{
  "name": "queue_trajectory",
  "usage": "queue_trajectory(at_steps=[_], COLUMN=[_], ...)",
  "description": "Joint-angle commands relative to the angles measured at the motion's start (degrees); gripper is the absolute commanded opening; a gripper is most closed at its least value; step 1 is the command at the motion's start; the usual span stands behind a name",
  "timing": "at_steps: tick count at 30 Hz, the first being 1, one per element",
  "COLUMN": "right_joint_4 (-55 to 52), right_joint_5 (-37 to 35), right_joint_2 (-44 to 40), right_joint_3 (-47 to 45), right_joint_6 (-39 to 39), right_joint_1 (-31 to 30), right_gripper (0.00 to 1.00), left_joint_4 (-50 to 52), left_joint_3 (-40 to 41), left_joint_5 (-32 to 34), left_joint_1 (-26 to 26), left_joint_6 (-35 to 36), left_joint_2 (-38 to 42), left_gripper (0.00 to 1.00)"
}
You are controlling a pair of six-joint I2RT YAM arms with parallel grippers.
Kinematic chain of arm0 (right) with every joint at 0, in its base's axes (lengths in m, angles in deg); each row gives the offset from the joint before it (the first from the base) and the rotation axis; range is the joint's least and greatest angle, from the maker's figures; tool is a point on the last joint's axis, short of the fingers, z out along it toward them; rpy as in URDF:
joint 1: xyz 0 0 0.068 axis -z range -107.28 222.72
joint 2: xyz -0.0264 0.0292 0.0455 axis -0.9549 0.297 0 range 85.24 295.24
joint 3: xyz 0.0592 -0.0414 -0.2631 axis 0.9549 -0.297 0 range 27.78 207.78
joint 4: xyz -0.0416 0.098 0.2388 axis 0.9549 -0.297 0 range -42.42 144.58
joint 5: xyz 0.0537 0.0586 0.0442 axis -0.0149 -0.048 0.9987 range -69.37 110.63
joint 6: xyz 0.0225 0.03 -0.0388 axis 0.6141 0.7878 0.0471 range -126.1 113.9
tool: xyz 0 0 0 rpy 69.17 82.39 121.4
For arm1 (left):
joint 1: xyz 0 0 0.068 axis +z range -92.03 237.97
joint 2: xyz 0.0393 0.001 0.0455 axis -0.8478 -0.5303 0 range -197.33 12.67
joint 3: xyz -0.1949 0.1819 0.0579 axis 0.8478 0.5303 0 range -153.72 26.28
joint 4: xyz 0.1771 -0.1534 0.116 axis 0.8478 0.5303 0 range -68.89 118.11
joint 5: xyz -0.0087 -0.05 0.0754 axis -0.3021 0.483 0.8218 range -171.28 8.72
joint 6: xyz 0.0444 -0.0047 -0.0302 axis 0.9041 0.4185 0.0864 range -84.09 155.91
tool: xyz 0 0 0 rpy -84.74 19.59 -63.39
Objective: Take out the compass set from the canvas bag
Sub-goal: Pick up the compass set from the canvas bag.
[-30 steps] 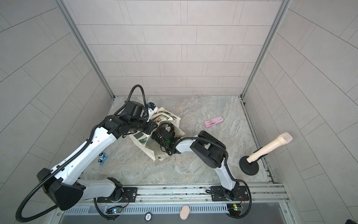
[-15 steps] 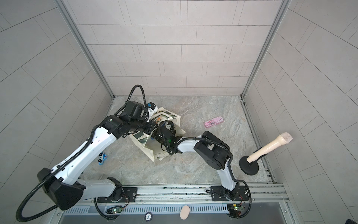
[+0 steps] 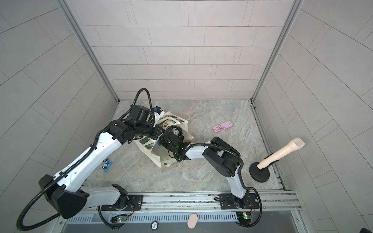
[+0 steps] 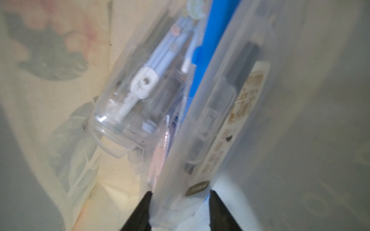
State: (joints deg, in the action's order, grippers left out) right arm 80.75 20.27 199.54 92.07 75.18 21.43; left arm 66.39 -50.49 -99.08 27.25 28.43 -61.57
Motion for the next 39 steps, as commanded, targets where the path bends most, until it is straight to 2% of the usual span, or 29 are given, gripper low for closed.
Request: queue_trajectory(at_steps=[1,5,10,23,31,39], right_joint_4=[1.9,1.6,0.7,-14.3,-23.0,-34.0], right_joint_5=[-1.3,-0.8,-0.8,-2.8,-2.9,-3.8], right_joint_2=[-2.2,-2.5,-4.5,-13.7,-21.0,-36.0], right_joint_3=[-0.5,-1.0,-3.0,-6.6,-7.9,-12.3], right_joint_6=[1.0,1.4,2.0,-1.6,-4.3,-9.8], right_joint_1=[0.6,0.6,0.6,0.6,-1.0,-4.1], right_gripper=[0.38,0.29,0.29,0.09,0.10,0.11], left_joint_4=[-1.7,-2.0,-2.5,-7.6,-7.3,-6.8], left_joint_3=[0.1,0.1,0.0,3.4,3.4,3.0], left_joint_5=[-1.3,-1.4,-1.5,-1.2,0.6,1.9], left_joint_1=[-0.3,-0.2,-0.3,-0.3,-0.3,-0.2], left_joint_6=[-0.2,-0.2,-0.3,-0.9,-0.1,0.4], left_joint_2=[0.4,0.2,-0.2,0.8,0.1,0.5], left_gripper=[0.00,0.00,0.00,0.00,0.00,0.00])
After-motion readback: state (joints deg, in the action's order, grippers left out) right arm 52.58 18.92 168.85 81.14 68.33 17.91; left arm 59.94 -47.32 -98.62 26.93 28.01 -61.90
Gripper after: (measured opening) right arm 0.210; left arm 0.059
